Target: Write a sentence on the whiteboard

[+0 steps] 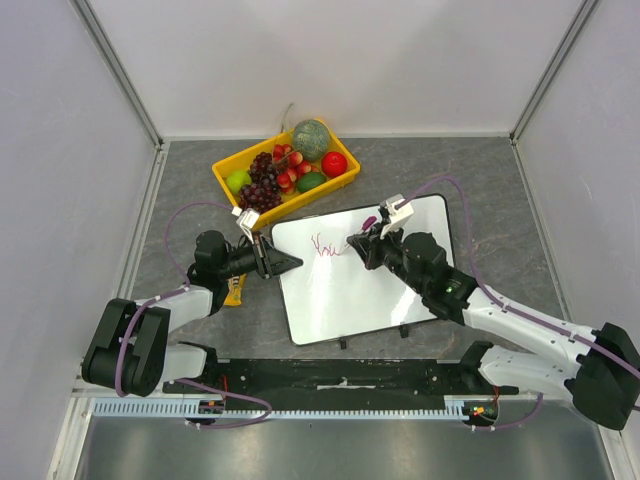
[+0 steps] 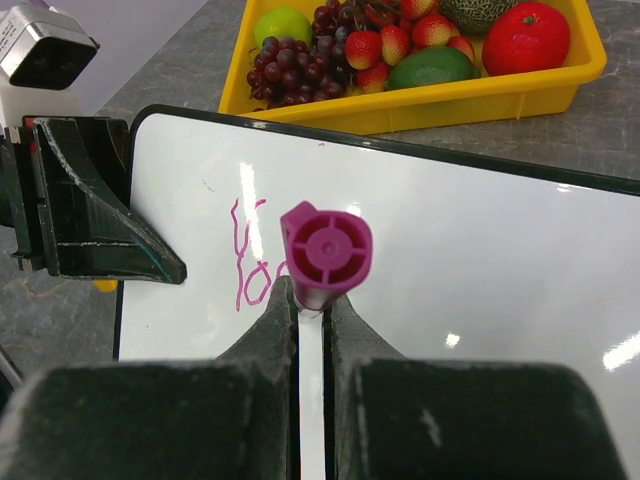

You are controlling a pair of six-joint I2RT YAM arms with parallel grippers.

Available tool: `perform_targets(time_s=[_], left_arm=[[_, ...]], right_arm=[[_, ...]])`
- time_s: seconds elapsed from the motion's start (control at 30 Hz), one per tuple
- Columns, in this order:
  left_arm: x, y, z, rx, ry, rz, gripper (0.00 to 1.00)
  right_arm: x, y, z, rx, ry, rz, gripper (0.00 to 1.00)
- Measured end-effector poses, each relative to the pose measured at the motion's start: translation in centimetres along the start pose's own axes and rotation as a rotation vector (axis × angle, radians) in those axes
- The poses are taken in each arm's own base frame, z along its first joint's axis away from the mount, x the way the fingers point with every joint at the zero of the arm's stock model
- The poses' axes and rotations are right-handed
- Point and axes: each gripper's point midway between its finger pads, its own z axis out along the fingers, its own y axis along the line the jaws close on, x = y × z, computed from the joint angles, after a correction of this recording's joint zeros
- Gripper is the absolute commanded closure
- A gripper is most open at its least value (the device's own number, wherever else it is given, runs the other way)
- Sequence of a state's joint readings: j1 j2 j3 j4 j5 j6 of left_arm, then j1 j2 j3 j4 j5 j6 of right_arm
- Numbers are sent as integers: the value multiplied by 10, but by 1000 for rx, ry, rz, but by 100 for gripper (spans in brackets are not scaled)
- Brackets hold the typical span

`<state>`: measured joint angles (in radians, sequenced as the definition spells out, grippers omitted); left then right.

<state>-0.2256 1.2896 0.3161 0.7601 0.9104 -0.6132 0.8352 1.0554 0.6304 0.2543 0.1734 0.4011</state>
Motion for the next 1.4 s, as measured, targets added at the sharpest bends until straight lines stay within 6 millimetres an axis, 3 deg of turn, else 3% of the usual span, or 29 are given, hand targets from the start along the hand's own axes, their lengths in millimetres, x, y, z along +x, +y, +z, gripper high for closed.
perform_targets(time_s=[0.33,0.67,1.4], left_arm=[[0,-1,0,4,1,3,98],[0,-1,0,5,1,3,98],[0,-1,0,6,1,4,98]], right_arm=[[-9,-5,-10,24,-16,0,100],[-33,0,-12,19,-64,3,100],[-36,-1,4,17,-56,5,100]])
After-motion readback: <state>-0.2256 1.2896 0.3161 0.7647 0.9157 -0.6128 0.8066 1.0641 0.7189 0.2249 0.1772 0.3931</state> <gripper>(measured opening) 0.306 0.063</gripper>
